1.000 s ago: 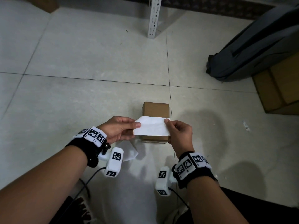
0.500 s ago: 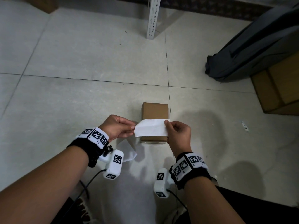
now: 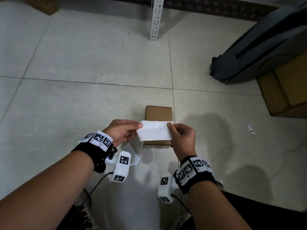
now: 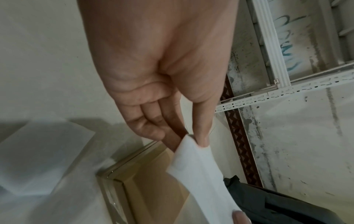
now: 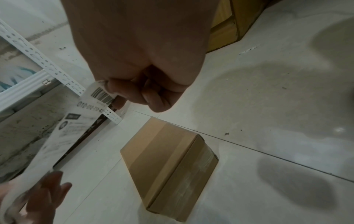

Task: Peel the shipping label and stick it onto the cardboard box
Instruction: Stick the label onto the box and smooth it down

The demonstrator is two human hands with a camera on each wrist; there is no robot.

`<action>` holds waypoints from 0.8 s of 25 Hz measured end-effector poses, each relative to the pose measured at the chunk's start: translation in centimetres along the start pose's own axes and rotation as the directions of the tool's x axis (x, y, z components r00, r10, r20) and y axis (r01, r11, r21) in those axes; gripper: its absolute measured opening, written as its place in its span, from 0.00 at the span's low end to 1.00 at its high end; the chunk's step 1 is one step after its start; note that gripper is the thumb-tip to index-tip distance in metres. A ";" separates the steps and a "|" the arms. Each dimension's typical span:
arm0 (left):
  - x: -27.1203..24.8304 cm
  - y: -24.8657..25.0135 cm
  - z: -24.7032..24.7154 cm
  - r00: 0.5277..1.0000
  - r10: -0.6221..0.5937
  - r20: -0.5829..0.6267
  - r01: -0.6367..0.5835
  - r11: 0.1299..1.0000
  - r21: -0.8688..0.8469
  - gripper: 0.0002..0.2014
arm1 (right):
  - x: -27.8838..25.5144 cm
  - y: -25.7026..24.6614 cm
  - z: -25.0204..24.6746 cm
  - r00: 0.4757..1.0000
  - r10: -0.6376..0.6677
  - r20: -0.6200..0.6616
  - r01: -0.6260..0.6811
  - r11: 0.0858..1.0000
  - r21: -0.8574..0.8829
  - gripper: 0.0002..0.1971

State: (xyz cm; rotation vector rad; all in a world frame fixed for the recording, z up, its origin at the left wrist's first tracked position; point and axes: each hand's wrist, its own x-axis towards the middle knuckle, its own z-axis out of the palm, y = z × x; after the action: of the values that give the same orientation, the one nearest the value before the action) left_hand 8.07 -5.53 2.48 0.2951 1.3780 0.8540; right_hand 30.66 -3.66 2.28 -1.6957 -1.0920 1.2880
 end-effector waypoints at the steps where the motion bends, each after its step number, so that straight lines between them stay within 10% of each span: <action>1: 0.0 -0.1 -0.1 1.000 -0.012 0.003 0.012 1.000 0.006 0.22 | 0.0 0.1 0.0 1.000 -0.006 0.003 0.006 1.000 0.003 0.17; 20: -0.8 0.1 -0.9 0.991 -0.094 0.101 0.086 0.993 0.074 0.18 | -0.2 0.2 -0.7 1.000 0.022 0.007 -0.022 0.999 0.028 0.14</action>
State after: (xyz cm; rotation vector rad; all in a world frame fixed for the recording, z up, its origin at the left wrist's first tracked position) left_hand 7.22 -6.26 2.94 0.3244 1.3158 0.7074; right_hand 31.38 -3.94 2.28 -1.6883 -1.0573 1.3182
